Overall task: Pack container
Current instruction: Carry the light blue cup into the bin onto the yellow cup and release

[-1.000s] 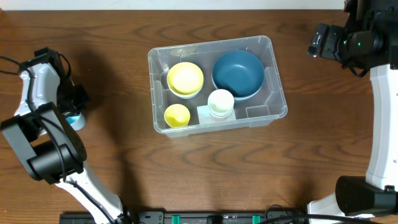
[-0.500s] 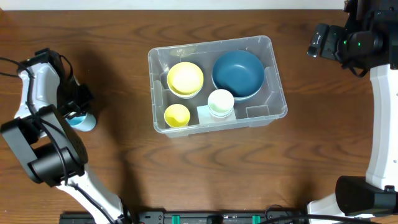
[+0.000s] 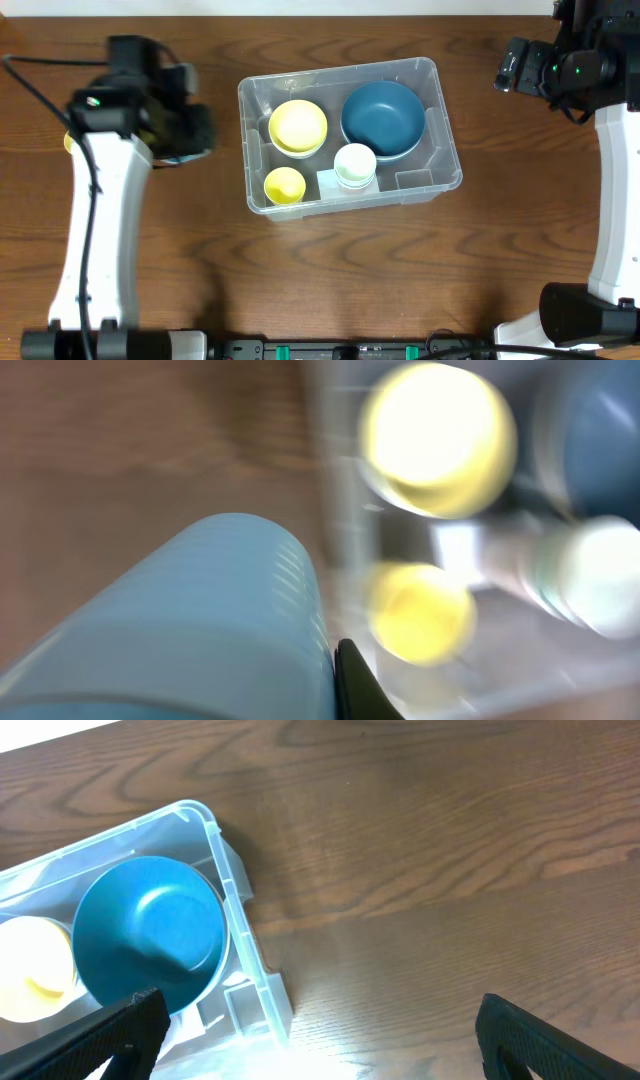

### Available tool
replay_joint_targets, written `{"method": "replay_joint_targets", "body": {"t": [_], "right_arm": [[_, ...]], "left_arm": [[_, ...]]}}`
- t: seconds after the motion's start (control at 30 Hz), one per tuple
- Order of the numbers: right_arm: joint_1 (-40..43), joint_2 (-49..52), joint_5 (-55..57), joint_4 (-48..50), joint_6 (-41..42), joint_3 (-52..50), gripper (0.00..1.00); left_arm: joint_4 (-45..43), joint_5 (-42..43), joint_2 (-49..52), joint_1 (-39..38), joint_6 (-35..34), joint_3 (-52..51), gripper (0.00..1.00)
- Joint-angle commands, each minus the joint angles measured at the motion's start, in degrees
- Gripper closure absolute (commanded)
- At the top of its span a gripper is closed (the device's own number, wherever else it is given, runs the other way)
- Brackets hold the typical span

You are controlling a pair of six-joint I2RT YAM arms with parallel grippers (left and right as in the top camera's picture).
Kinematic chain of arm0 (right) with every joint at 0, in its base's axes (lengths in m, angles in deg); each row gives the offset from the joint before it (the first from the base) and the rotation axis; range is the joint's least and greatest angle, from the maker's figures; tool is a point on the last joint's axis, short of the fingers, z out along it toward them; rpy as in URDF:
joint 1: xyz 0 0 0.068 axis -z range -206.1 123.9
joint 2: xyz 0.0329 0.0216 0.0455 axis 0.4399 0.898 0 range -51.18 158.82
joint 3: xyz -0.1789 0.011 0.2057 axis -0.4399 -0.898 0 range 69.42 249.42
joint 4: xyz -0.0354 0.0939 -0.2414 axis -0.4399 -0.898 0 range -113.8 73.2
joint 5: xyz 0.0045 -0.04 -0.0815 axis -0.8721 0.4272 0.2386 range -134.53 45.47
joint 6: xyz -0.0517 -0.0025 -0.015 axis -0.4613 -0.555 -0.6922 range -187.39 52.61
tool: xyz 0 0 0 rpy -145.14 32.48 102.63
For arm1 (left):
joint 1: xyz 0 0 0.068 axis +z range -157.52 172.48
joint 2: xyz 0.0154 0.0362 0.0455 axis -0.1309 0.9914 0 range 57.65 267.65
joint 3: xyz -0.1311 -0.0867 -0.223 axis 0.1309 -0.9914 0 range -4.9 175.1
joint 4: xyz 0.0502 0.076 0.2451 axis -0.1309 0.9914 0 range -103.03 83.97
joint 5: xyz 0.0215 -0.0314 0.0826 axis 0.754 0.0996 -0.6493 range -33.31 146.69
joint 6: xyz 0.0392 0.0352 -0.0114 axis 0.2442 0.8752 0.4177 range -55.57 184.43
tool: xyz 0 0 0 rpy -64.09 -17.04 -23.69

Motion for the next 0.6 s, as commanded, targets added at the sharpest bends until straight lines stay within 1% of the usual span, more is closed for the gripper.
{"method": "replay_joint_targets", "body": {"t": [0.0,0.1,0.23,0.4,0.57], "right_arm": [[0.3,-0.4,0.0,0.0,0.9,0.0,0.01],[0.3,-0.4,0.0,0.0,0.9,0.0,0.01],[0.3,-0.4,0.0,0.0,0.9,0.0,0.01],[0.3,-0.4,0.0,0.0,0.9,0.0,0.01],[0.3,-0.4,0.0,0.0,0.9,0.0,0.01]], "left_arm": [[0.4,0.8,-2.1,-8.1,4.9,0.4,0.94],[0.7,-1.7,-1.5,-14.5,5.4,0.3,0.94],[0.9,-4.6,0.8,-20.4,5.5,-0.7,0.94],[1.7,-4.7,5.3,-23.4,5.6,-1.6,0.94],[3.8,-4.7,10.2,-23.5,5.6,-1.7,0.94]]}}
